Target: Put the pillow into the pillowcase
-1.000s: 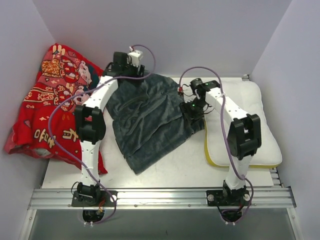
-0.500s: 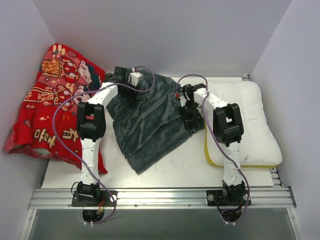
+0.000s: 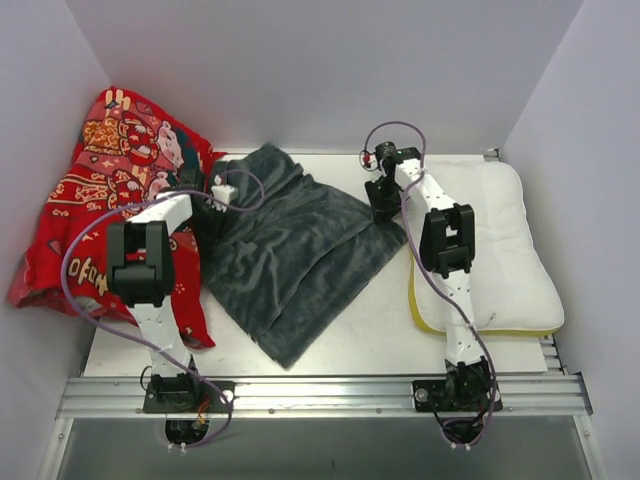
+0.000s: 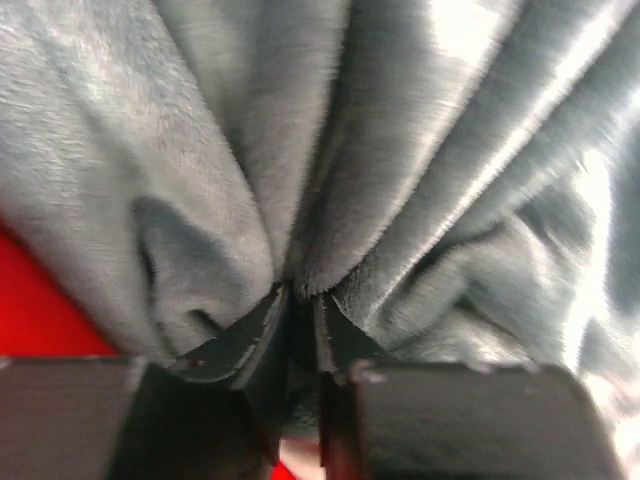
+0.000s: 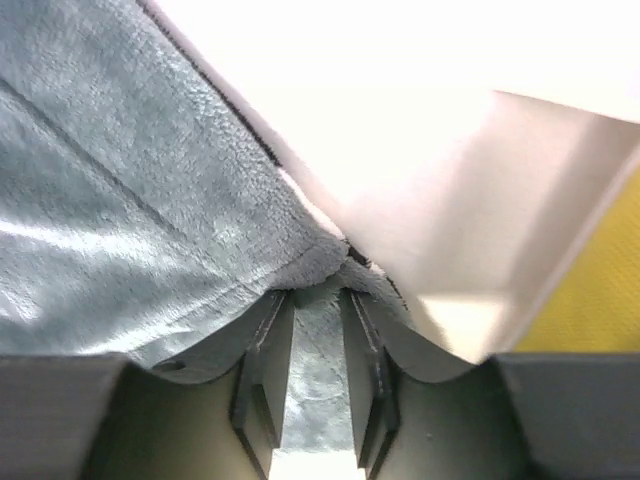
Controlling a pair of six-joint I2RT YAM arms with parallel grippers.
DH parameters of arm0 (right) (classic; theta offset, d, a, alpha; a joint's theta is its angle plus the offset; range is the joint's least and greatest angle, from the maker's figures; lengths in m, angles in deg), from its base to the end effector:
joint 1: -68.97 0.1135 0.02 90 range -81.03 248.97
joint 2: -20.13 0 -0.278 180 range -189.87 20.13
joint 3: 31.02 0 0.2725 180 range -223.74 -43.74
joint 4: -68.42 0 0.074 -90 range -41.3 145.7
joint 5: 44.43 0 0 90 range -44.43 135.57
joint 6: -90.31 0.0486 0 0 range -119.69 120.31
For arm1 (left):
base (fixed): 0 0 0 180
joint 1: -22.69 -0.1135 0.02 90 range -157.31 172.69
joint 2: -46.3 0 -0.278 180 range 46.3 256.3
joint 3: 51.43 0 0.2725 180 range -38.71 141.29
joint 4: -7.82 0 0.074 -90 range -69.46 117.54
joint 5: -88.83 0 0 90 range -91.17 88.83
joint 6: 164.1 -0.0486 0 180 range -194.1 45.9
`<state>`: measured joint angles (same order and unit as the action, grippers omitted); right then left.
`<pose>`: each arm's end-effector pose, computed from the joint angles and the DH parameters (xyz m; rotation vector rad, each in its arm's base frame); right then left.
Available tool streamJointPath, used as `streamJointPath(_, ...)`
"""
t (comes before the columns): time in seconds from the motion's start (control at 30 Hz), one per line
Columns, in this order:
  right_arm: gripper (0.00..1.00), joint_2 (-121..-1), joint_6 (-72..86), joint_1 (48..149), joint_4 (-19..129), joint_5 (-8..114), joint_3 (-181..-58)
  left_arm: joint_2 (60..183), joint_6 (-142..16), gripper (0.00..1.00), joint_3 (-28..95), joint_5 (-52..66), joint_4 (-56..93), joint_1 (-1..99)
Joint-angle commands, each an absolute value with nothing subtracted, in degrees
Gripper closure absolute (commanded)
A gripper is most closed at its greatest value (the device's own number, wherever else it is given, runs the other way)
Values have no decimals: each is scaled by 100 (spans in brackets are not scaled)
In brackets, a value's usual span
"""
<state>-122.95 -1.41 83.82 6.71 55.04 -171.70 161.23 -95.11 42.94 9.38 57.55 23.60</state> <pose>0.5467 0.1532 0.1594 -0.4394 2.6613 0.2928 0.4332 -0.0158 0.1553 0.5696 2.7079 -0.1677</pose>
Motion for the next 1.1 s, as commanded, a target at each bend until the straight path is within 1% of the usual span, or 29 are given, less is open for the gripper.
streamJointPath(0.0,71,-12156,-154,8575,305,5427,-17453,15398,-9493,74,3758,1184,6518,2682)
streamJointPath(0.03,71,-11981,-171,8593,314,5444,-17278,15266,-9354,69,3810,1210,6553,2734)
streamJointPath(0.07,70,-11770,-215,8593,331,5471,-17076,15056,-9283,66,3898,1211,6554,2778)
streamJointPath(0.1,69,-11281,-233,8584,331,5488,-16587,15001,-9204,64,4264,1237,6545,2866)
streamJointPath(0.13,69,-11015,-250,8593,427,5523,-16321,14975,-9046,59,4485,1219,6545,2919)
streamJointPath(0.2,68,-10278,-259,8593,568,5646,-15567,15106,-8905,57,4968,1211,6536,3138)
streamJointPath(0.23,68,-10082,-242,8602,630,5760,-15406,15185,-8826,57,5362,1193,6528,3244)
streamJointPath(0.3,67,-9731,-128,8619,622,6103,-15115,15439,-8790,56,5664,1149,6344,3437)
streamJointPath(0.37,67,-9624,-84,8689,630,6349,-14737,15754,-8772,56,5928,1228,6072,3710)
streamJointPath(0.47,68,-9684,4,8830,648,6657,-14412,16334,-8649,56,6348,1482,5895,4026)
streamJointPath(0.57,68,-10026,161,8874,709,6842,-14271,17012,-8439,59,6875,1694,5833,4202)
streamJointPath(0.63,68,-10176,180,8883,806,6781,-14296,17468,-8280,63,7132,1773,5824,4238)
streamJointPath(0.77,68,-10651,75,8883,824,6675,-14665,18006,-8122,65,7598,1791,5833,4168)
streamJointPath(0.93,68,-11529,119,8883,806,6727,-15710,18576,-7832,66,8169,1703,5842,3773)
streamJointPath(1.0,68,-11811,145,8883,815,6859,-16218,18718,-7709,65,8502,1467,5842,3519)
streamJointPath(1.07,65,-11899,189,8892,806,6904,-16554,18973,-7577,65,8775,1422,5868,3325)
